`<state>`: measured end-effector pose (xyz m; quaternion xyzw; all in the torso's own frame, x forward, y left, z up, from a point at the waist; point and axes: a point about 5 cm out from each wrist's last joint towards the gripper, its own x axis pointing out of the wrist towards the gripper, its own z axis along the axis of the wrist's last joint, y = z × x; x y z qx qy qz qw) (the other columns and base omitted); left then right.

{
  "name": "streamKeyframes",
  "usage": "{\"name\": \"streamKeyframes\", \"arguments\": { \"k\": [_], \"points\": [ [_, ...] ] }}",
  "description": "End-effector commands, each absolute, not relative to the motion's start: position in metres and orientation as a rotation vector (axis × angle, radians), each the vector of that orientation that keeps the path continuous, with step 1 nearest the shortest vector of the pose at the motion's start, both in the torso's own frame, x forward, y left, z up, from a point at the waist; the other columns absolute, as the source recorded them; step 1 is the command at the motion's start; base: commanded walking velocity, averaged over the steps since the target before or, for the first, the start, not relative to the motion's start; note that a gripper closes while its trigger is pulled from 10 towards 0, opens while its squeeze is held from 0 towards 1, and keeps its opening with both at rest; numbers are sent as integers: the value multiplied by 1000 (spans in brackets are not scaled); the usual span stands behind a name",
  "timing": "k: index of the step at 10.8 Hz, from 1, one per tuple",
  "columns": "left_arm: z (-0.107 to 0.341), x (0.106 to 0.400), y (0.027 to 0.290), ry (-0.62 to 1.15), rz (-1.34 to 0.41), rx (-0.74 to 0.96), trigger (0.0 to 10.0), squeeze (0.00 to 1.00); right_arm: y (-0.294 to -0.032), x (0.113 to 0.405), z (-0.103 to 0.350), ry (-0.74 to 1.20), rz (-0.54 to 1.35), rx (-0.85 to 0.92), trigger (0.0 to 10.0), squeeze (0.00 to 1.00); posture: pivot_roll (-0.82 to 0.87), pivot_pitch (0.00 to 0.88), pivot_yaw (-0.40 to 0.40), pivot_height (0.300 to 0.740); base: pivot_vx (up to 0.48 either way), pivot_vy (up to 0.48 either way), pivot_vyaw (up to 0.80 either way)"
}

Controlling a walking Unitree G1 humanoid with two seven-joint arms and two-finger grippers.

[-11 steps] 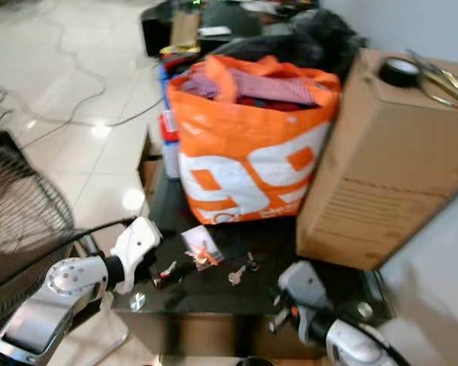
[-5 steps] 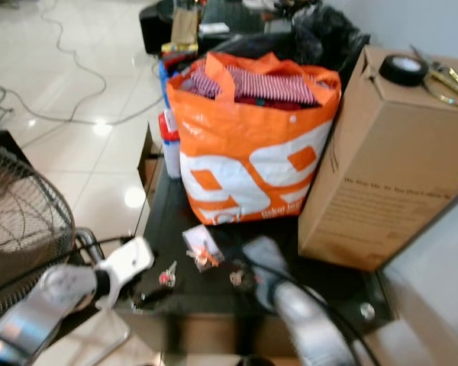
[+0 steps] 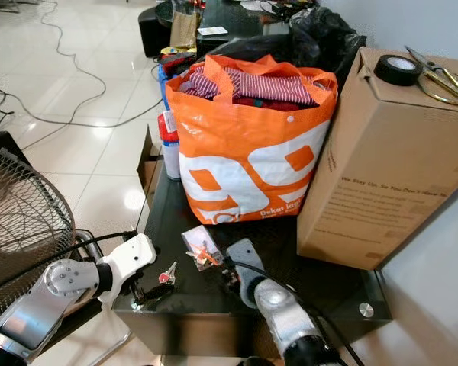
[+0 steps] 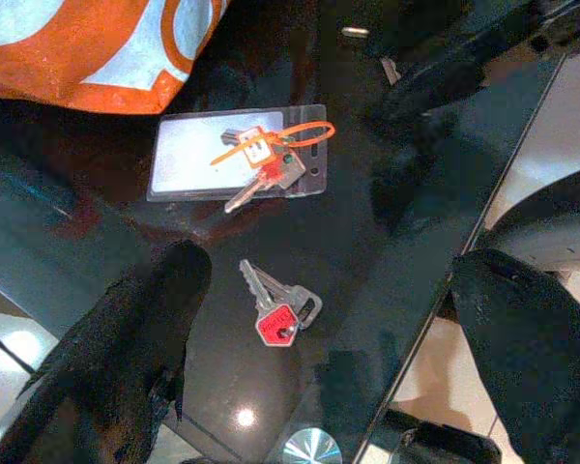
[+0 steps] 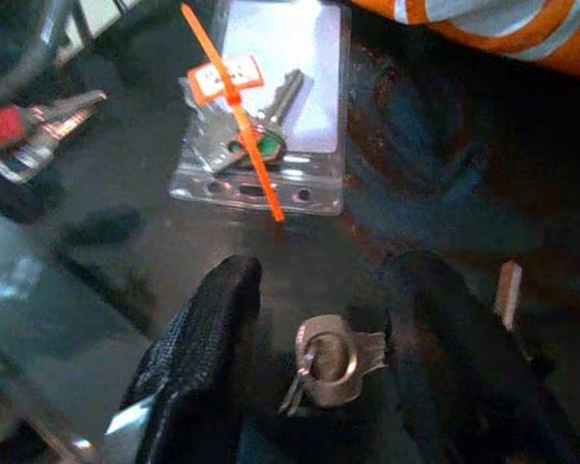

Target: Hang keys on a hook

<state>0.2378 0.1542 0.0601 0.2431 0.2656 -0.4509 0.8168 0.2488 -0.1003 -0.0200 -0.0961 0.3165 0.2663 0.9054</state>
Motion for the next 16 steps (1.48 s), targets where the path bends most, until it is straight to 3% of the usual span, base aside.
{"name": "streamKeyframes", "arguments": {
  "k": [1,3,4,5,6,8,16],
  "points": [
    [60,238,153,570,-976,523,10000,0,-101,250,-21,640,545,-229,10000,1000,-90,0,-10,740,0,0,0],
    [59,237,152,578,-983,511,10000,0,-108,249,-27,696,515,-270,10000,1000,-96,0,-10,740,0,0,0],
    [59,237,151,580,-984,509,10000,0,-110,246,-31,711,529,-294,10000,0,-98,0,-9,740,0,0,0],
    [58,237,152,581,-987,508,10000,0,-111,243,-34,733,529,-278,10000,0,-101,0,-6,740,0,0,0],
    [58,237,152,582,-991,508,10000,0,-111,241,-36,748,525,-253,5922,0,-105,0,-3,740,0,0,0],
    [58,237,150,582,-998,508,10000,0,-108,236,-40,775,564,-219,157,0,-112,0,2,740,0,0,0],
    [60,237,147,577,-1010,507,10000,0,-114,234,-42,783,564,-213,0,0,-114,0,1,740,0,0,0]
  ]
}}
